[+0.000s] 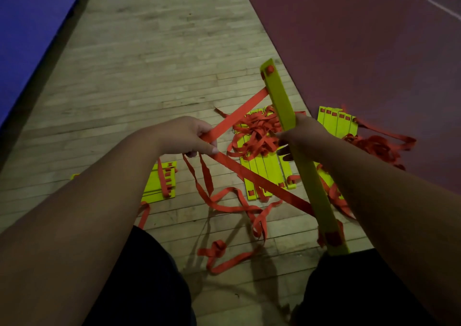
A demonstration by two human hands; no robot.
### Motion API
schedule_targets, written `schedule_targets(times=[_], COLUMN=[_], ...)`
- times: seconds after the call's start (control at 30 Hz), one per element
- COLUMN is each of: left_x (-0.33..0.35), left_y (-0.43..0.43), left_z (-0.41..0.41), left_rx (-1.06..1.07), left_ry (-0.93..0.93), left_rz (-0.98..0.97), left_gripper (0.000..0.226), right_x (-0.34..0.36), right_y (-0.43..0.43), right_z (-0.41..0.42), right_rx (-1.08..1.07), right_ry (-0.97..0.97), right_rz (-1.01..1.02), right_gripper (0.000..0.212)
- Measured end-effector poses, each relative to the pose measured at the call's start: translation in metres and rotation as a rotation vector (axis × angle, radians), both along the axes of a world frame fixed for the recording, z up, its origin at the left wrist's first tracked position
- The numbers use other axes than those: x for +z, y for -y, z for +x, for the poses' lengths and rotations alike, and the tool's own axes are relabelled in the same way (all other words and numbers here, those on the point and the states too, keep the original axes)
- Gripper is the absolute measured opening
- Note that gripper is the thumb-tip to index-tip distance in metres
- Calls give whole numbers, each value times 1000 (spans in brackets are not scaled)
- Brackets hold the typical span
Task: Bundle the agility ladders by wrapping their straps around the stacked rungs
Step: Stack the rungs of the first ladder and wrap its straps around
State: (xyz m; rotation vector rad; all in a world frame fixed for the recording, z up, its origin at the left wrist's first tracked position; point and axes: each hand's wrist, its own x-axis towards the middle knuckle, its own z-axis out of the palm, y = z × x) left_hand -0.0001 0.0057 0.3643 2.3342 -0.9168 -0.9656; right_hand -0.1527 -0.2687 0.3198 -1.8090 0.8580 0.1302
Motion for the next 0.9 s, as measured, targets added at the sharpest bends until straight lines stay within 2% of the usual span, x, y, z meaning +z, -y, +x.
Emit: schedule_targets(times=[0.07,0.17,0.27,0.37,0.43,0.53,0.67,0.77,0.83,0.9], left_x=[0,0,-1,-2,-1,0,1,2,2,1], left_y=[0,0,1,0,-1,-2,1,5,8,11], left_z=[1,1,0,0,0,1,-2,-4,-6,-7], left_rx=[0,13,23,30,39,44,31,23,19,18], left_ry=[-3,-14,-31,-40,-24,-18,-23,-15,-18,-26], left_rz=[2,-2,-9,-11,-10,-11,-18,-29,-35,-45], left_gripper=[13,15,13,11,11,11,14,17,18,18], right_x=[-1,-2,4,7,4,7,7,7,5,4], right_y=[-1,-5,-14,-18,-17,-15,-10,-15,-17,-19], right_z=[2,5,6,8,9,7,3,6,9,10], right_rx=[-17,-30,-13,43,88,198,193,126,86,67], right_ry=[-4,-27,-123,-153,-155,-196,-140,-26,14,1], right_rz=[-15,-44,38,91,61,-103,-154,-83,0,-21], right_gripper=[26,11,32,32,36,32,13,1,8,15])
